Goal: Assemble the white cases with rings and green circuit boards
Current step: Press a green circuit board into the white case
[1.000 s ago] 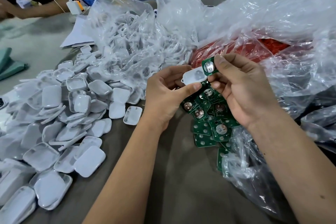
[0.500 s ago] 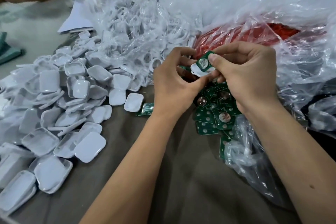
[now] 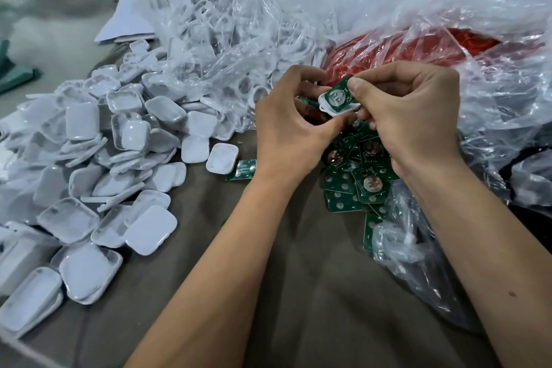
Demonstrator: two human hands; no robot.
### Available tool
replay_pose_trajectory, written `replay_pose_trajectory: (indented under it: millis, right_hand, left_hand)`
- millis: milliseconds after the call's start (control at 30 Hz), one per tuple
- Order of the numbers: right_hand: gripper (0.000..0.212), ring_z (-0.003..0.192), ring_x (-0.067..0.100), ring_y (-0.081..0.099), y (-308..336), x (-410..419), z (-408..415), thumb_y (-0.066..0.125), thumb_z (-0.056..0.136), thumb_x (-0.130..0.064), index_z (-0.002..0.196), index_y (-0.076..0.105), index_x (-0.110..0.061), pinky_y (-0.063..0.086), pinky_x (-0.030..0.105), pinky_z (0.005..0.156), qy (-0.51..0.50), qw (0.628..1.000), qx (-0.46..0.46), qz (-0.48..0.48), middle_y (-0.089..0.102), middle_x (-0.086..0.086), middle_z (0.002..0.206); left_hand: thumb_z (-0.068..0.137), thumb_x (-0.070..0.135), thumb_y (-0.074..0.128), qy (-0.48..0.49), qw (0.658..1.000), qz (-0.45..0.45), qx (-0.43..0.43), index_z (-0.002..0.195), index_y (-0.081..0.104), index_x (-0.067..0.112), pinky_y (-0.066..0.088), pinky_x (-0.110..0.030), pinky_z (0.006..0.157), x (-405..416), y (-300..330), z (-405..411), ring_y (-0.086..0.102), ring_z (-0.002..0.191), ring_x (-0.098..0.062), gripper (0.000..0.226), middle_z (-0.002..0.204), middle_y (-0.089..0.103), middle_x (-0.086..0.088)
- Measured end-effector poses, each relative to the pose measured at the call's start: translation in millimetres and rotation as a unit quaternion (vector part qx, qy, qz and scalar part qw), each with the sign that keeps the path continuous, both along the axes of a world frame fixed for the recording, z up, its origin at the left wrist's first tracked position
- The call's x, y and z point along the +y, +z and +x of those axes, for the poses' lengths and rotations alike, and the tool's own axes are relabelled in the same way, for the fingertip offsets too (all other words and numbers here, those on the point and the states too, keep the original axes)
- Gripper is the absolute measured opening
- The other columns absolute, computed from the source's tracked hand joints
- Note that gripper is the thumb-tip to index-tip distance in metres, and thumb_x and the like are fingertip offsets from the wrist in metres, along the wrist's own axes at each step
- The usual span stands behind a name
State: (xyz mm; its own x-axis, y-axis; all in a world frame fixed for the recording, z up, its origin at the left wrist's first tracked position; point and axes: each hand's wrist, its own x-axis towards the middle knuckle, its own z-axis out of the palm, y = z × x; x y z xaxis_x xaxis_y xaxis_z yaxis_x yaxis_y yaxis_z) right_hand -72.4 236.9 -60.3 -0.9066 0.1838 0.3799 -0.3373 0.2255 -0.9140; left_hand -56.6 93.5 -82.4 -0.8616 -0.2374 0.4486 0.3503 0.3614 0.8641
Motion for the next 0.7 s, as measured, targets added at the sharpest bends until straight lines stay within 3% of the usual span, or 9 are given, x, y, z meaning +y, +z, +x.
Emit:
replay_pose_trajectory:
  millis: [167, 367, 500, 700]
  right_hand:
    - [0.006, 0.051, 0.009, 0.068, -0.8, 0.5, -0.9, 0.085, 0.082, -0.021, 0.080, 0.080, -0.022, 0.050, 0.019, 0.048, 0.004, 1.000, -0.003, 0.008, 0.075, -0.005, 0.065]
    - [0.006, 0.062, 0.009, 0.073, -1.5, 1.6, -2.5, 0.085, 0.080, -0.026, 0.079, 0.079, -0.025, 0.059, 0.030, 0.059, -0.007, 0.999, 0.004, 0.045, 0.076, -0.008, 0.071]
    - [0.009, 0.067, 0.008, 0.074, -0.4, 2.5, -1.8, 0.088, 0.078, -0.029, 0.081, 0.080, -0.025, 0.063, 0.032, 0.064, -0.015, 0.997, 0.011, 0.074, 0.076, -0.010, 0.073]
    - [0.010, 0.061, 0.006, 0.071, -0.4, 4.4, -1.3, 0.087, 0.080, -0.027, 0.081, 0.078, -0.022, 0.058, 0.025, 0.058, -0.008, 0.994, -0.003, 0.105, 0.074, -0.009, 0.069]
  left_hand:
    - [0.064, 0.028, 0.097, 0.000, 1.000, -0.007, 0.003, 0.106, 0.066, 0.023, 0.060, -0.033, 0.060, -0.4, -0.2, -0.2, 0.069, 0.063, -0.009, 0.052, 0.088, 0.073, 0.009]
    - [0.064, 0.030, 0.097, 0.002, 1.000, -0.011, -0.001, 0.105, 0.066, 0.023, 0.060, -0.037, 0.063, -0.9, -1.2, -1.4, 0.070, 0.067, -0.009, 0.052, 0.088, 0.073, 0.010]
    - [0.064, 0.030, 0.096, 0.003, 1.000, -0.011, -0.002, 0.104, 0.067, 0.024, 0.060, -0.031, 0.060, -1.5, -1.5, -1.6, 0.069, 0.066, -0.008, 0.051, 0.086, 0.072, 0.012]
    - [0.063, 0.026, 0.097, -0.014, 1.000, 0.001, 0.001, 0.101, 0.069, 0.025, 0.055, -0.022, 0.056, -1.4, -0.2, -0.4, 0.069, 0.063, -0.007, 0.047, 0.087, 0.074, 0.012]
